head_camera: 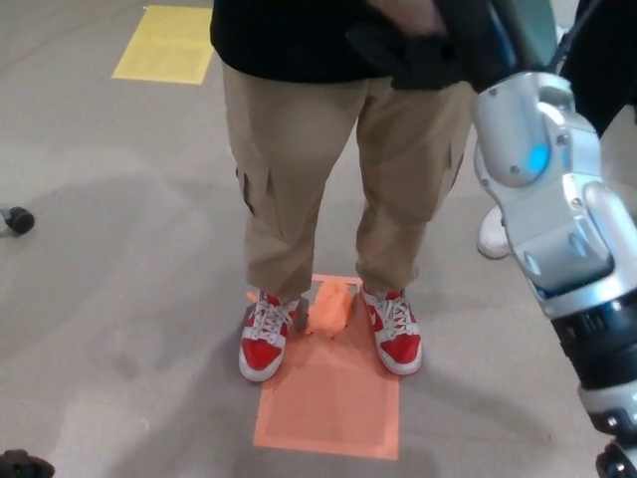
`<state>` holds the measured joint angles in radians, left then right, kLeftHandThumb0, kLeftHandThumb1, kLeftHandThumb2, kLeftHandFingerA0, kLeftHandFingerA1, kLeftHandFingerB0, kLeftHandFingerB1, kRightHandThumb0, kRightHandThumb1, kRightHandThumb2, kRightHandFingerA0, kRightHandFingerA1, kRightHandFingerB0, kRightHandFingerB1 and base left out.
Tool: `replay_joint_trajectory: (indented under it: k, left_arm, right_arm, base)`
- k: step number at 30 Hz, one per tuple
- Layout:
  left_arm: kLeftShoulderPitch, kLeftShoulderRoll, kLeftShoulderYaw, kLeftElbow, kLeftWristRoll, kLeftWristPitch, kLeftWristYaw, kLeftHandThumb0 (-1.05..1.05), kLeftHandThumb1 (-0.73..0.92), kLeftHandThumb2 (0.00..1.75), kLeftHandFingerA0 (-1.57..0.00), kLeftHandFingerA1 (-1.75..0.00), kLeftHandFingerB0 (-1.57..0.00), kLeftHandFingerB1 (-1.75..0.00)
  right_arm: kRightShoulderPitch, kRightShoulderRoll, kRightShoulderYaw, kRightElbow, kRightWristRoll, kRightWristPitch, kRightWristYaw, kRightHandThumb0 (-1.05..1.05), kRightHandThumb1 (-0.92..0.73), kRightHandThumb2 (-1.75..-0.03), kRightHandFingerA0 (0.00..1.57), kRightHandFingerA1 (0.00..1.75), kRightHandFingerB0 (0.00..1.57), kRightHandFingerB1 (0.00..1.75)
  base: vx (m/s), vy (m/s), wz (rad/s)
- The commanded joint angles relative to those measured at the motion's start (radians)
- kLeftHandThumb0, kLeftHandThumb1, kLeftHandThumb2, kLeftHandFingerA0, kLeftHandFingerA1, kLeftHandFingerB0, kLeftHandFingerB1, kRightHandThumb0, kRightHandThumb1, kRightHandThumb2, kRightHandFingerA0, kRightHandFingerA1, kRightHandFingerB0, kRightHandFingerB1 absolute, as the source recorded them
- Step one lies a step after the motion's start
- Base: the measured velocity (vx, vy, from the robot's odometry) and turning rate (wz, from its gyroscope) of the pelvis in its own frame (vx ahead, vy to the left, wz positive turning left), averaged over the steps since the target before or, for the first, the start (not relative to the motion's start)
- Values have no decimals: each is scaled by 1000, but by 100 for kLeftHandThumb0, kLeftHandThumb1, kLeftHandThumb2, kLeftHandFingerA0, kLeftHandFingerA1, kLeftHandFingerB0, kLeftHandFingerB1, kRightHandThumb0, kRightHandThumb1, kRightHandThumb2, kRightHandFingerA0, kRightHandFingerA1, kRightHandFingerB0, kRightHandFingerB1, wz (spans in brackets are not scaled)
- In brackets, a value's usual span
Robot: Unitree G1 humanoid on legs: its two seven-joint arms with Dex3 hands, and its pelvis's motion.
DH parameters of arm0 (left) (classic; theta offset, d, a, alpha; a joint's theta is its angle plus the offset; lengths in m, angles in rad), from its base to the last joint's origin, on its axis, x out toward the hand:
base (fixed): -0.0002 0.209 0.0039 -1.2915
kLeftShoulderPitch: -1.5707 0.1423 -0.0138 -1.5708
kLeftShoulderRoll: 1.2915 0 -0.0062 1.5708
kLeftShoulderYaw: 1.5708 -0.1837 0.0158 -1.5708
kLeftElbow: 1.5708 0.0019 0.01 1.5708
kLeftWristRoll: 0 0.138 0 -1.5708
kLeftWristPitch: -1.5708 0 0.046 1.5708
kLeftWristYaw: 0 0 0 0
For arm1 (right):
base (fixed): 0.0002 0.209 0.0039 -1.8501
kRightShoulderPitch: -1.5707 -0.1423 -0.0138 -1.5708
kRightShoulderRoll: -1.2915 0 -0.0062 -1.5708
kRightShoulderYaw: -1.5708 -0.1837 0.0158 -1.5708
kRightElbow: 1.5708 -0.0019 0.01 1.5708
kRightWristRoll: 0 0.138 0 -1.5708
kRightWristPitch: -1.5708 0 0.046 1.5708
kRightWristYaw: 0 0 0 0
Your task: The robot extends its right arm to grab a person's hand and shakes it
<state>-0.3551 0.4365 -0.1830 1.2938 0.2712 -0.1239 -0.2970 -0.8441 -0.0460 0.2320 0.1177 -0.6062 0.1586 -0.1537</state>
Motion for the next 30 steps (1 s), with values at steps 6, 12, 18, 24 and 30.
replay_joint_trajectory:
  k: [6,12,18,24,30]
  left_arm:
    - [29,40,39,9,-27,-63,-30,-86,84,118,-6,-26,-8,-26]
    - [25,33,75,9,-56,-37,-25,-89,66,60,0,0,0,0]
    - [1,52,-23,12,66,-46,26,-84,50,56,0,0,0,0]
    - [-11,51,-100,20,104,-11,91,-97,60,58,0,0,0,0]
    - [0,50,-40,24,28,-39,24,-87,46,80,0,0,0,0]
  right_arm:
    - [168,-37,-95,-876,84,222,307,-34,-46,-83,68,64,50,56]
    - [172,-36,-86,-707,119,234,311,-34,-43,-79,70,65,48,56]
    - [151,-23,-88,-489,123,237,287,-34,-57,-56,66,48,54,44]
    - [140,-13,-81,-228,125,174,214,-35,-42,-81,63,64,46,55]
    - [105,5,-41,211,128,117,174,-34,-56,-56,61,47,53,44]
  base:
    - [0,0,0]
    - [0,0,0]
    - [0,0,0]
    - [0,0,0]
    - [0,0,0]
